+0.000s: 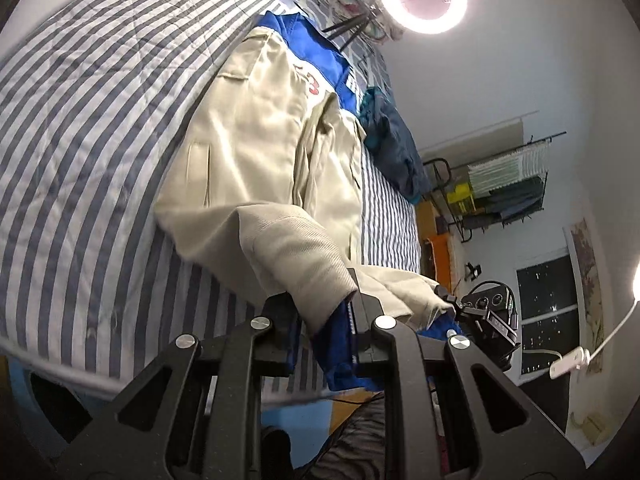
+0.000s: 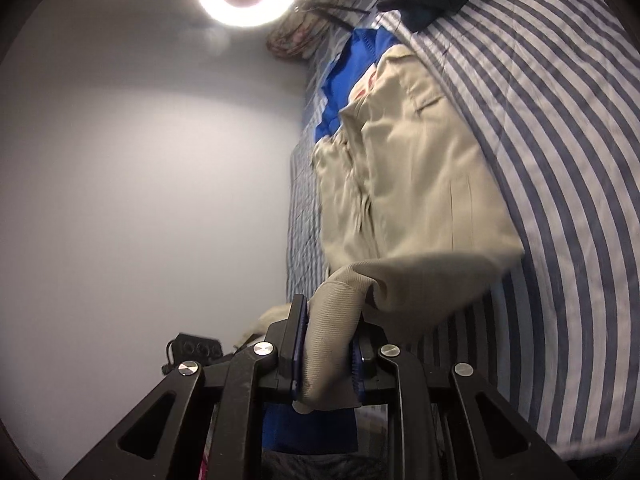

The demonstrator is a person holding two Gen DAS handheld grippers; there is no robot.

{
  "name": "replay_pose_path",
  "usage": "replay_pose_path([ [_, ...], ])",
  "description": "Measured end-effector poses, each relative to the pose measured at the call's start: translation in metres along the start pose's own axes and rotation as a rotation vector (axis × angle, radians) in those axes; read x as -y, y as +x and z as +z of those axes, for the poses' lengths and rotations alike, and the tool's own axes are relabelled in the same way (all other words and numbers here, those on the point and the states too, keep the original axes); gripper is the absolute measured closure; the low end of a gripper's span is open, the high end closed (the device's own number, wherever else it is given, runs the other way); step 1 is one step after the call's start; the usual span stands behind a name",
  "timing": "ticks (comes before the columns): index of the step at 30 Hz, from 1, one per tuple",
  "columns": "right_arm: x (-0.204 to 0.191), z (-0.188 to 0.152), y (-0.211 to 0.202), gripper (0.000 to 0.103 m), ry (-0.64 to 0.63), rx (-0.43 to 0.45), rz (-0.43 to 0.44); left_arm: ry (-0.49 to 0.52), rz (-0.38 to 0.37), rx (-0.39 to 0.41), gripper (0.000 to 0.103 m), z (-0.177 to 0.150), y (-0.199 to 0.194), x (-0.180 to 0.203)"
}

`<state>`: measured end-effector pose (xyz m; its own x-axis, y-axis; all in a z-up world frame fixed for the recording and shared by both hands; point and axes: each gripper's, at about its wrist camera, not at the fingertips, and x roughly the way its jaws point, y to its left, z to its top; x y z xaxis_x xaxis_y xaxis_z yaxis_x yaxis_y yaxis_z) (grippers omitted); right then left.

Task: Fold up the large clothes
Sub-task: 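Lift the hem with both tools and fold it toward the collar, then release the hem with both tools and smooth the folded bundle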

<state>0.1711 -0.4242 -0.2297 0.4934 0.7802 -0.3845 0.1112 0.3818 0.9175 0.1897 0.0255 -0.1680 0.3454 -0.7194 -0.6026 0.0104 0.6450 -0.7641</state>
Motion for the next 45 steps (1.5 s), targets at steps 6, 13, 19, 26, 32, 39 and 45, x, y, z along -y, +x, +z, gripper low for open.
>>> replay_pose_path([
  [6, 0.009, 0.043, 0.033, 0.085, 0.075, 0.027, -0.044, -0.036, 0.016, 0.016, 0.087, 0.036, 0.022, -0.005],
  [13, 0.034, 0.071, 0.058, 0.085, 0.154, 0.02, -0.088, -0.069, 0.052, -0.003, 0.087, 0.07, 0.061, -0.02],
  [19, 0.06, 0.08, 0.074, 0.083, 0.226, 0.029, -0.139, -0.11, 0.093, -0.014, 0.086, 0.088, 0.09, -0.04],
  [26, 0.067, 0.082, 0.068, 0.039, 0.282, 0.028, -0.076, -0.147, 0.123, -0.048, 0.081, 0.098, 0.108, -0.043],
  [32, 0.013, 0.078, 0.027, 0.027, 0.049, 0.056, -0.054, -0.052, 0.125, -0.057, 0.07, 0.106, 0.09, -0.018],
  [39, -0.037, 0.052, 0.005, 0.041, -0.3, 0.012, -0.211, 0.114, 0.147, 0.069, 0.047, 0.117, 0.039, 0.011],
  [45, -0.042, 0.029, 0.026, 0.062, -0.501, -0.054, -0.345, 0.297, 0.241, 0.05, 0.047, 0.087, 0.034, 0.016],
])
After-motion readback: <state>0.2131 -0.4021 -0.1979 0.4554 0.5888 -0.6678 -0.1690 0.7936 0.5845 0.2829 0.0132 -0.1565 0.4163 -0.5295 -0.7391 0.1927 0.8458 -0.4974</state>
